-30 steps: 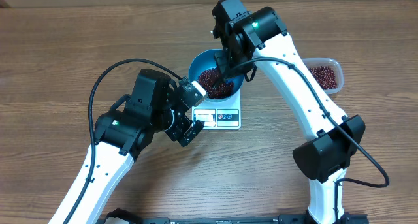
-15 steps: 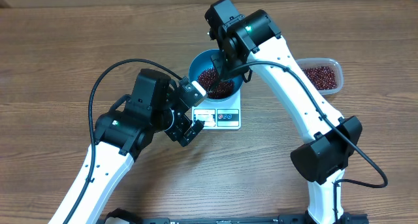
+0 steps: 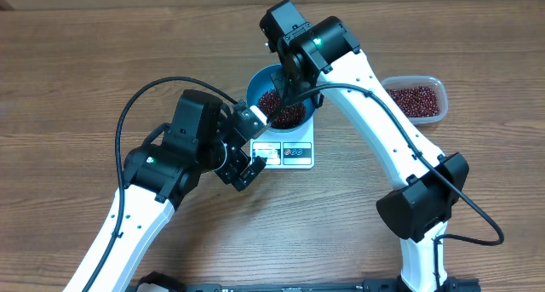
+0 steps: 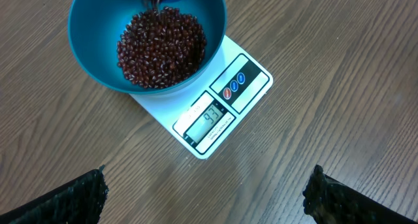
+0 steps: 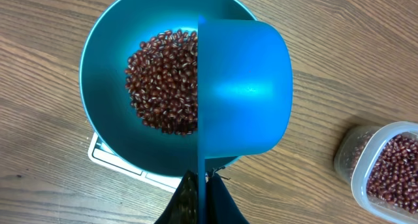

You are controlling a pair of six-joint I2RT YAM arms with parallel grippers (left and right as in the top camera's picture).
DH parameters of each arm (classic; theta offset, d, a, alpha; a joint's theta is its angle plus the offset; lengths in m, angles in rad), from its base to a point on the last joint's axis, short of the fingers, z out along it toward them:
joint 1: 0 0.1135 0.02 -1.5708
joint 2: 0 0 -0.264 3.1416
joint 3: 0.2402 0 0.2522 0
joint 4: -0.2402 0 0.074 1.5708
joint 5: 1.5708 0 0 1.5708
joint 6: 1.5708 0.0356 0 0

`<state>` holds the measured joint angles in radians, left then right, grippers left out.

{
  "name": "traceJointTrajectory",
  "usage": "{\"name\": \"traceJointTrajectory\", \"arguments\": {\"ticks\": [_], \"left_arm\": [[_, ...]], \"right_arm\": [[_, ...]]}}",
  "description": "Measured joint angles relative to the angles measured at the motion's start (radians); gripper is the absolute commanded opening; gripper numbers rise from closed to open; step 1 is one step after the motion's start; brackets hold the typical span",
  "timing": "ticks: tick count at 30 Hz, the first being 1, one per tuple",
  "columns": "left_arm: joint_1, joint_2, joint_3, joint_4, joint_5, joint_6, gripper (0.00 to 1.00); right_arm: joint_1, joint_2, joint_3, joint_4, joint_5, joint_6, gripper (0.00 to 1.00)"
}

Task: Scoop item into bowl and weigh 150g on scale
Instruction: 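Tip the blue scoop over the teal bowl to pour beans in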

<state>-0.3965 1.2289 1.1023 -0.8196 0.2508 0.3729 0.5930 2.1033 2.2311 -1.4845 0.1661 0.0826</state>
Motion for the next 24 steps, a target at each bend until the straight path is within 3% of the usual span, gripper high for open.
{"name": "traceJointTrajectory", "arguments": {"ticks": [24], "left_arm": [[0.000, 0.000, 0.000, 0.000, 0.000, 0.000, 0.99]], "right_arm": [[0.031, 0.000, 0.000, 0.005, 0.078, 0.000, 0.04]]}}
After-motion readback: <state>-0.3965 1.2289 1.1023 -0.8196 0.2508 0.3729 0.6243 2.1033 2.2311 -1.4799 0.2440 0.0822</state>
